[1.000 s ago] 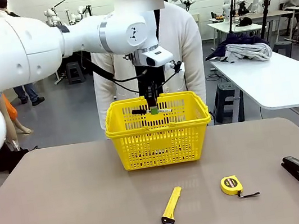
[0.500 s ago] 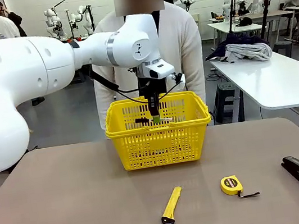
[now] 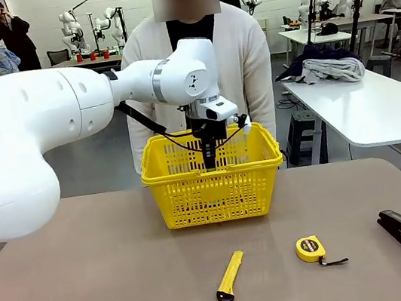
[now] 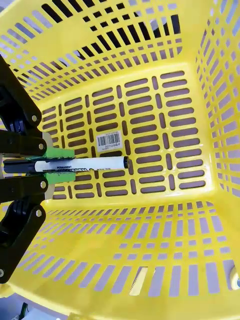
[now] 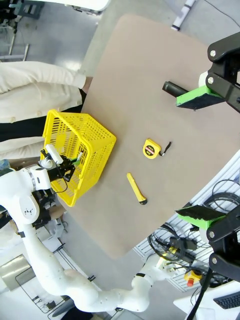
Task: Place the items the person wants into the basket.
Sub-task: Pick up the item the person points to and place it in the Market Basket.
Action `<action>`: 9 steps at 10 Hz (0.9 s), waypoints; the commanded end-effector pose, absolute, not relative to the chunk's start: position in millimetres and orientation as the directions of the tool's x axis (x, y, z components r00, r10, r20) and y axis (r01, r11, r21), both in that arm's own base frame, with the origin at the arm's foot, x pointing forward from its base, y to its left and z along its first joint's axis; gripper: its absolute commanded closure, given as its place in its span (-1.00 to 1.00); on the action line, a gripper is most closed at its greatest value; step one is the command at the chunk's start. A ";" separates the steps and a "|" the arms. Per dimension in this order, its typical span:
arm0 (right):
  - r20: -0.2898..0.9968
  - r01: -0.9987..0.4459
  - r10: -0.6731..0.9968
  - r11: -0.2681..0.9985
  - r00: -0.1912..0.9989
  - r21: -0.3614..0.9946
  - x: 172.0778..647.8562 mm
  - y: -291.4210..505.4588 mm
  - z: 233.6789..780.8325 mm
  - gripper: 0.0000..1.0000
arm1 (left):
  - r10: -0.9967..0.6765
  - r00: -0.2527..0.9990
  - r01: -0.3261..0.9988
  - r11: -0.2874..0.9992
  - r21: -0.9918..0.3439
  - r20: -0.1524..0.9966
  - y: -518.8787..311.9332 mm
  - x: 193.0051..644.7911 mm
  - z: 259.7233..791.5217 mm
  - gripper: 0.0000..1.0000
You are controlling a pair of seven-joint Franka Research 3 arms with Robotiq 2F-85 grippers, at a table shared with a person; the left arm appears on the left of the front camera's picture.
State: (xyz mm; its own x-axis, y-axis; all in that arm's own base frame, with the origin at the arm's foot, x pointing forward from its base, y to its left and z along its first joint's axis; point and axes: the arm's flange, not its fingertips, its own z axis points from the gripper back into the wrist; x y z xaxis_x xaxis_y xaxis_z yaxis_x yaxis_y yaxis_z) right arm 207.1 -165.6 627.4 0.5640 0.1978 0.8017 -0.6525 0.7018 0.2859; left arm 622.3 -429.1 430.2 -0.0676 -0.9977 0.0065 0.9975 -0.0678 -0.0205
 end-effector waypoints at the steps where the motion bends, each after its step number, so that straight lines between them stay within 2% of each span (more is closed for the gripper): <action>1: 0.813 -0.669 0.195 0.686 0.549 0.287 207.5 -164.4 627.1 -1.00 | -0.998 -0.051 0.998 -0.050 -0.027 -0.030 -444.5 640.8 441.3 0.77; 2: 0.813 -0.669 0.195 0.686 0.549 0.287 207.5 -164.4 627.1 -1.00 | -0.998 -0.053 0.998 -0.052 -0.035 -0.028 -445.3 641.9 441.4 0.77; 3: 0.813 -0.669 0.195 0.686 0.549 0.287 207.5 -164.4 627.1 -1.00 | -0.998 -0.054 0.998 -0.053 -0.040 -0.029 -444.7 640.0 441.1 -0.13; 4: 0.813 -0.669 0.195 0.686 0.549 0.287 207.5 -164.4 627.1 -1.00 | -0.998 -0.058 0.997 -0.057 -0.044 -0.028 -443.2 641.0 441.7 -0.43; 5: 0.813 -0.669 0.195 0.686 0.549 0.287 207.5 -164.4 627.1 -1.00 | -0.998 -0.056 0.997 -0.054 -0.046 -0.026 -442.5 640.5 442.4 -1.00; 7: 0.813 -0.669 0.195 0.686 0.549 0.287 207.5 -164.4 627.1 -1.00 | -0.998 -0.052 0.997 -0.051 -0.055 -0.024 -441.9 641.2 443.5 -1.00; 8: 0.813 -0.669 0.195 0.686 0.549 0.287 207.5 -164.4 627.1 -1.00 | -0.998 -0.051 0.997 -0.050 -0.058 -0.025 -442.4 640.6 443.4 -0.89; 9: 0.813 -0.669 0.195 0.686 0.549 0.287 207.5 -164.4 627.1 -1.00 | -0.998 -0.054 0.997 -0.052 -0.062 -0.027 -442.4 641.1 443.6 -1.00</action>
State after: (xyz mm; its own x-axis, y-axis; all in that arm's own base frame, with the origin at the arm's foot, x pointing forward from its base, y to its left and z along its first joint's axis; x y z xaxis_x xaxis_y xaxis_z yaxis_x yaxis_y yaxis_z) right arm 207.1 -165.6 627.4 0.5636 0.1982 0.8019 -0.6529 0.7016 0.2854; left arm 623.3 -428.9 434.6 -0.0614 -0.9981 -0.0108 0.9965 -0.0607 -0.0569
